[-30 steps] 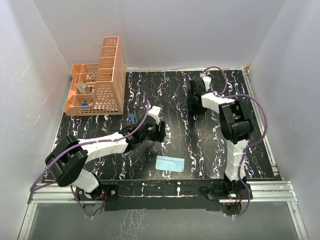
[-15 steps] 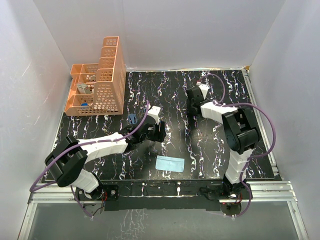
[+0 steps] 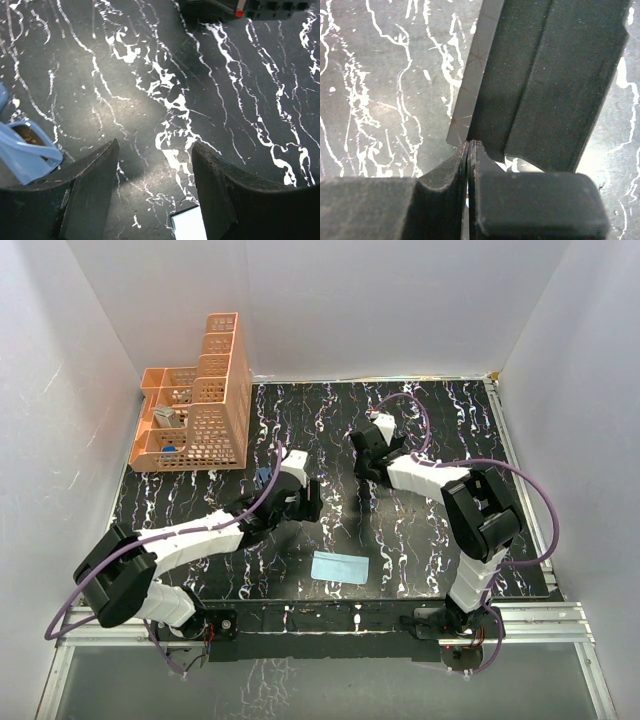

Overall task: Organize the sunglasses
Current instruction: Move the sunglasses case at the center of the board, then adjust the sunglasses case at the center of the board.

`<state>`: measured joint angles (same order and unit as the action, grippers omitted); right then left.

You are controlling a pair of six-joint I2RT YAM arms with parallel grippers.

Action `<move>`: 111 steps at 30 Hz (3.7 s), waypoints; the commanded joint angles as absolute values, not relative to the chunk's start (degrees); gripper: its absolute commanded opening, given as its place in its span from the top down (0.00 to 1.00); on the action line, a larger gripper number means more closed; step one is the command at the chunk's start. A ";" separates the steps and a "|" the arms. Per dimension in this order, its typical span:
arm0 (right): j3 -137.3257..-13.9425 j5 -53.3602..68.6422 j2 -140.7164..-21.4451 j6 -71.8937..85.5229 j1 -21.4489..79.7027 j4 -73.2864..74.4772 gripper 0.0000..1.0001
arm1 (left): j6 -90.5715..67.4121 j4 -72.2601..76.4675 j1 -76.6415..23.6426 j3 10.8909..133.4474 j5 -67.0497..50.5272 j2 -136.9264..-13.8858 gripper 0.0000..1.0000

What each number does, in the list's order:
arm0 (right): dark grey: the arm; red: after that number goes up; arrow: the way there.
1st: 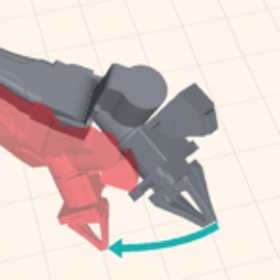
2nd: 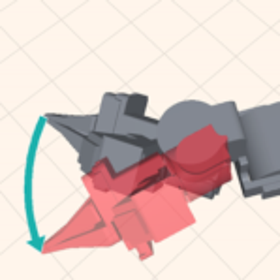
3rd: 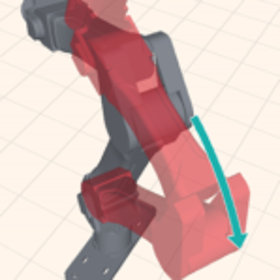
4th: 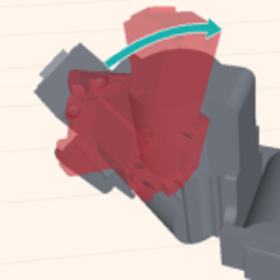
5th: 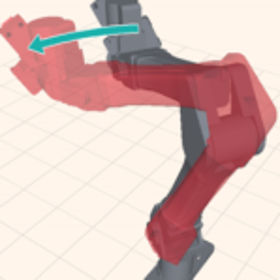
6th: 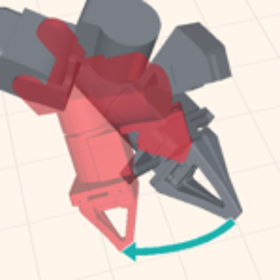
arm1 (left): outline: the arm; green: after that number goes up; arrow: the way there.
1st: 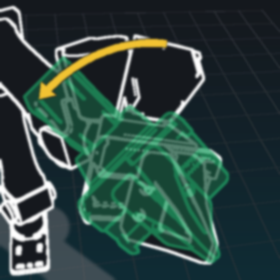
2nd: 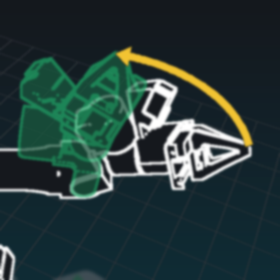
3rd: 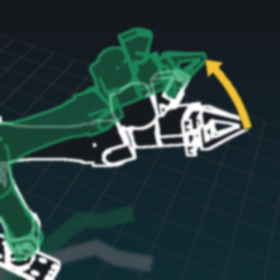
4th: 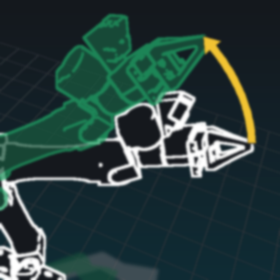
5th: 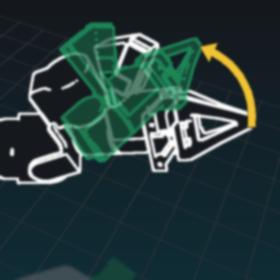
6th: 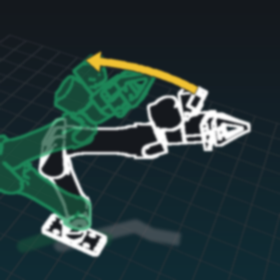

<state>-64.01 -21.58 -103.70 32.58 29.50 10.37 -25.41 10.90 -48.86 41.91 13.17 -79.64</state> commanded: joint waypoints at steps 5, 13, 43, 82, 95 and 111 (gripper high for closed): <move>-64.71 -22.80 -103.05 35.58 34.45 9.14 1.00 | -28.76 7.91 -47.42 38.25 19.75 -72.46 0.41; -65.50 -22.60 -105.31 36.25 37.42 8.42 1.00 | -31.36 5.89 -45.55 35.15 24.05 -66.29 0.40; -70.70 -24.38 -106.34 39.41 45.70 11.77 1.00 | -32.68 4.22 -44.60 34.01 24.87 -63.64 0.39; -83.56 -15.25 -115.07 27.90 26.89 7.86 1.00 | -31.35 19.01 -41.57 46.08 19.64 -95.64 0.43; -79.17 -15.45 -114.44 27.57 26.82 7.91 1.00 | -30.71 19.61 -41.55 49.57 17.75 -99.73 0.43; -68.30 -15.76 -106.17 29.09 27.09 7.16 1.00 | -30.39 19.91 -41.61 51.01 16.09 -101.55 0.43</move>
<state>-69.17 -15.05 -110.04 28.64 27.00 9.21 -30.68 19.35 -41.71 49.74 16.56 -102.17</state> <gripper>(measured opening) 0.005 0.567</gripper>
